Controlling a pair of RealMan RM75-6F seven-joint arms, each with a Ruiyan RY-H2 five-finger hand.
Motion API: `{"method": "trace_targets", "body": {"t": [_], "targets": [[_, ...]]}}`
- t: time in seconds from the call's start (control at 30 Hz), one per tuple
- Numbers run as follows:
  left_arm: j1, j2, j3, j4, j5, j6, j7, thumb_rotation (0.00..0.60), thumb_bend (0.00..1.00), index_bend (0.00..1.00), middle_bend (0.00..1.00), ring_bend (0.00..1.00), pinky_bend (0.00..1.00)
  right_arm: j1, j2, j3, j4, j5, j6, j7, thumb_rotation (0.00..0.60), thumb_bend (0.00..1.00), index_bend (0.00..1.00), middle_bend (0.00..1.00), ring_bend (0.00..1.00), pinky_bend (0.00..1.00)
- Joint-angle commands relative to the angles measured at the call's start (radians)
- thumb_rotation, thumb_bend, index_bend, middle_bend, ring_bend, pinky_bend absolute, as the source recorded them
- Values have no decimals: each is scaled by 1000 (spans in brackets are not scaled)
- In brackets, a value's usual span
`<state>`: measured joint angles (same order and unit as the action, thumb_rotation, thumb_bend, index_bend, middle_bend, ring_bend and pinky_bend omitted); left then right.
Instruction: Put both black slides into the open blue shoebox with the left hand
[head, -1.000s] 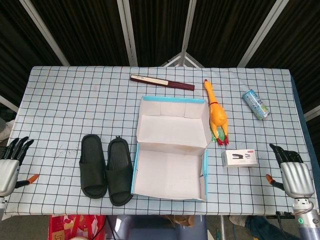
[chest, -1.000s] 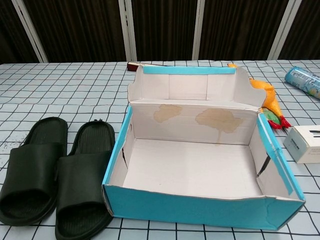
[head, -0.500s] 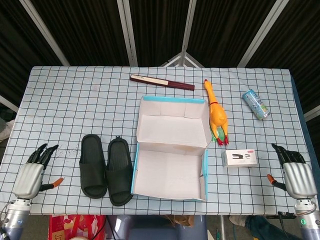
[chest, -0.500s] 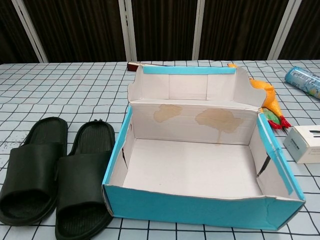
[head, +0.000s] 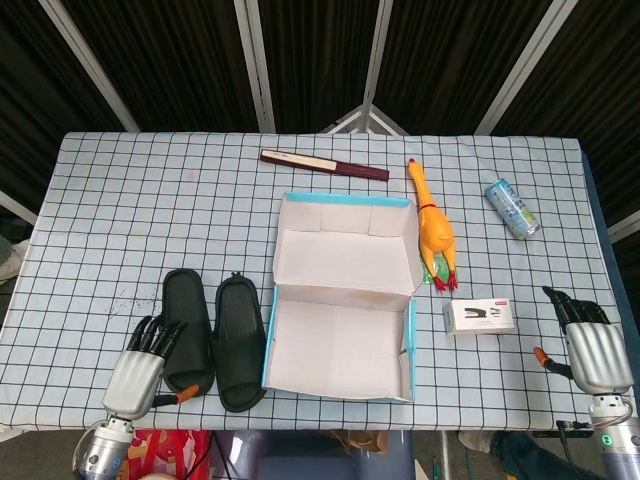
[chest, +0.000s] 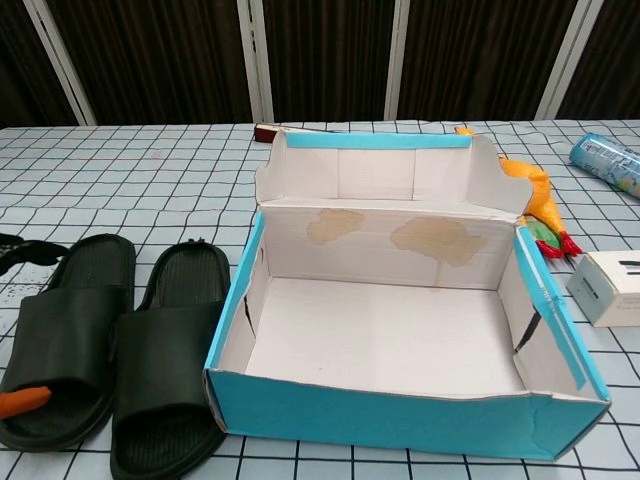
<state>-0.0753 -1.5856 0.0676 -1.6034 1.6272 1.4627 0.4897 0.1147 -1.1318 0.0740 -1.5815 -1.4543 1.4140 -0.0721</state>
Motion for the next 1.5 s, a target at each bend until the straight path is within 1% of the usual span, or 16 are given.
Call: {"method": "trace_targets", "body": {"t": [0.03,0.2,0.3,0.4,0.67,1.1,1.37,1.5], "targets": [[32,-46,8,0,-8,36,39,373,34,113,134,57,51,-1,2,0,2,-6,5,9,600,226,132,206,241,201],[64,-93,20,42,6,79,66,372,34,96,124,54,50,-1,4,-1,6,-11,8,22,600,226,132,206,241,201],[79,-111,18,77,9,103,76,373,34,90,116,41,26,0,5,-1,10,-12,6,29,600,226,132,206,241,201],[87,-125,10,106,9,117,59,371,34,85,107,31,0,0,5,-1,11,-11,5,31,600,226,132,206,241,201],[75,-196,-24,231,22,135,-17,371,34,81,101,31,0,8,2,-2,8,2,-16,14,600,226,132,206,241,201],[84,-233,-46,307,-13,139,-50,371,34,82,111,31,0,14,1,-1,8,16,-32,11,600,226,132,206,241,201],[70,-247,-59,344,-8,141,-93,377,34,79,100,8,0,16,0,-3,7,22,-39,5,600,226,132,206,241,201],[65,-254,-74,360,-26,132,-86,375,34,78,104,8,0,18,-2,-2,7,27,-45,-1,600,226,132,206,241,201]]}}
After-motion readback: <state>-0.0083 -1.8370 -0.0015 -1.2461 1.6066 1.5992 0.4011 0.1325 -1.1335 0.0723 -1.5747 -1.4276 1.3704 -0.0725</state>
